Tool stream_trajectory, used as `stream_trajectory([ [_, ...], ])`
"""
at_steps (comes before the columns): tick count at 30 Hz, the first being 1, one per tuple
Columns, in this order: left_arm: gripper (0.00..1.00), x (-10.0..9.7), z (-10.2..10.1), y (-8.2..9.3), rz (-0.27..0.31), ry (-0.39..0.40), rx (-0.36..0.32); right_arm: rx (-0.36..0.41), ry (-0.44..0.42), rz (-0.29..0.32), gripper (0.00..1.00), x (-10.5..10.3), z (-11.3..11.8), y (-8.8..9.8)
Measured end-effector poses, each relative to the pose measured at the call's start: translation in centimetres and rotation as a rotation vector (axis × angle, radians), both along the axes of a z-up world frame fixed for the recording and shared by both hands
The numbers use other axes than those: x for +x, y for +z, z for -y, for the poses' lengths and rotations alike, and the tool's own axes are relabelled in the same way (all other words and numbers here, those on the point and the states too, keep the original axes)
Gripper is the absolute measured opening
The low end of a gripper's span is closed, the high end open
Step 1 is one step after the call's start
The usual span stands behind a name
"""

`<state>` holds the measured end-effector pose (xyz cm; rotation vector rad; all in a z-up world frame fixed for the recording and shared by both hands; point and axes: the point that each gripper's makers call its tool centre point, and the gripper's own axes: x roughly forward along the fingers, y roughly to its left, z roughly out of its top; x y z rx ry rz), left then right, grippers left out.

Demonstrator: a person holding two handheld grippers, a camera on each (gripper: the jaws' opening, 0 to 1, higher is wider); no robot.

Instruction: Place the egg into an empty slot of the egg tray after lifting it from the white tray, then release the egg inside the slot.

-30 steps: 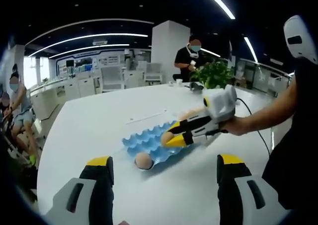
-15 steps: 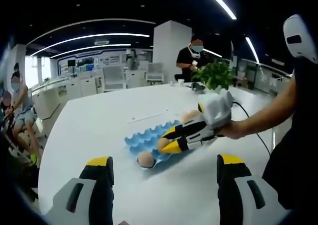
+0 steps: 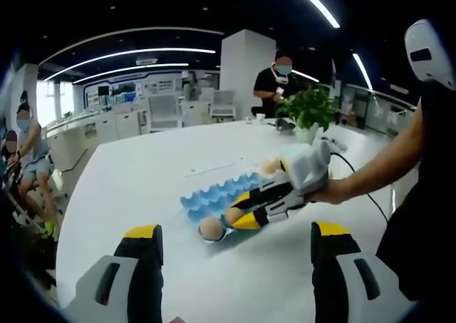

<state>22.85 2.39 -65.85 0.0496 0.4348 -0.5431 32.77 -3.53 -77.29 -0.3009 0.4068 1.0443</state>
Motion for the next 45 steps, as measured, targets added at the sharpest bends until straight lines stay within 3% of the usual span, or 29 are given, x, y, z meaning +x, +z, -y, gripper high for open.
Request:
stream_trajectory([
  [20, 0.86, -0.1, 0.2, 0.0, 0.000, -0.010, 0.007, -0.031, 0.041, 0.056, 0.27, -0.3, -0.1, -0.1],
  [24, 0.86, -0.1, 0.3, 0.1, 0.002, -0.010, 0.009, -0.018, 0.039, 0.066, 0.36, -0.2, -0.1, 0.1],
  [33, 0.85, -0.1, 0.5, 0.1, 0.006, -0.020, 0.011, 0.008, 0.049, 0.091, 0.38, -0.4, 0.1, 1.6],
  [38, 0.85, 0.0, 0.7, 0.1, 0.009, -0.026, 0.013, 0.036, 0.045, 0.096, 0.57, -0.6, 0.7, 2.5],
  [41, 0.85, 0.0, 0.8, 0.2, 0.011, -0.028, 0.013, 0.032, 0.052, 0.121, 0.48, -0.7, 1.2, 3.1],
  [45, 0.85, 0.0, 0.8, 0.2, 0.012, -0.028, 0.010, 0.046, 0.046, 0.129, 0.47, -0.9, 2.0, 3.8],
])
